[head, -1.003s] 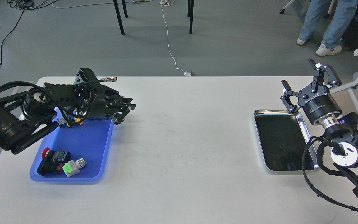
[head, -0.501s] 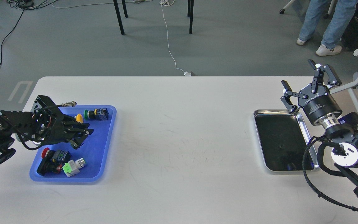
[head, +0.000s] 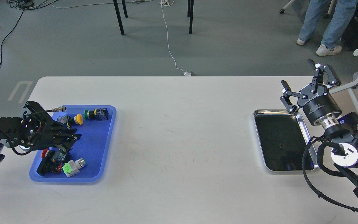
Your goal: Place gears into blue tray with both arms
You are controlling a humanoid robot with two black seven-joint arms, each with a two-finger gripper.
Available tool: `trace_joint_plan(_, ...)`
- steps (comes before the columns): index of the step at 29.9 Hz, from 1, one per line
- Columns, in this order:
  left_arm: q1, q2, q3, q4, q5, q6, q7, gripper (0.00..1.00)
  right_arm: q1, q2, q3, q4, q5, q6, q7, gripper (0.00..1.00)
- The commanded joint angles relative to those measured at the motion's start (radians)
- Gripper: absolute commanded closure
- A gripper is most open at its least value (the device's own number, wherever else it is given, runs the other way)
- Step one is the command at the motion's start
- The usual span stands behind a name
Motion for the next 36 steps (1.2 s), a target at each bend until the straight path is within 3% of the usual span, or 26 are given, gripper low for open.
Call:
trace_joint_plan(1,0.001,0.008,0.0,0.004,0.0,0.001,0.0,0.72,0.003,0.005,0.0,0.008,0.0,-0.002,0.0,0.03)
trace_joint_plan(4,0.001,0.01,0.0,0.003,0.0,0.001,0.0,0.62,0.007,0.008,0.0,0.015,0.0,-0.005,0.0,0.03)
trace_joint_plan(8,0.0,0.01,-0.003,0.003,0.0,0.004,0.0,0.26,0.007,0.008,0.0,0.015,-0.001,-0.005,0.0,0.03)
trace_joint_plan(10,0.0,0.011,-0.003,0.003,-0.002,0.005,0.0,0.19,0.007,0.003,0.0,0.015,-0.001,-0.005,0.0,0.03)
trace_joint_plan(16,-0.02,0.01,-0.029,-0.019,-0.086,0.063,0.0,0.14,0.007,0.0,0.0,0.015,-0.001,-0.005,0.0,0.03)
trace_joint_plan(26,-0.101,-0.039,-0.109,-0.216,-0.78,0.073,0.0,0.03,0.006,-0.002,-0.002,0.015,-0.015,-0.003,0.0,0.03)
trace_joint_plan(29,-0.06,-0.088,-0.155,-0.29,-1.033,0.088,0.0,0.02,0.006,-0.003,-0.008,0.013,-0.02,-0.003,0.0,0.03)
trace_joint_plan(36,0.15,-0.261,-0.339,-0.319,-1.391,0.086,0.0,0.02,0.009,-0.037,-0.054,0.013,-0.127,0.0,0.0,0.03)
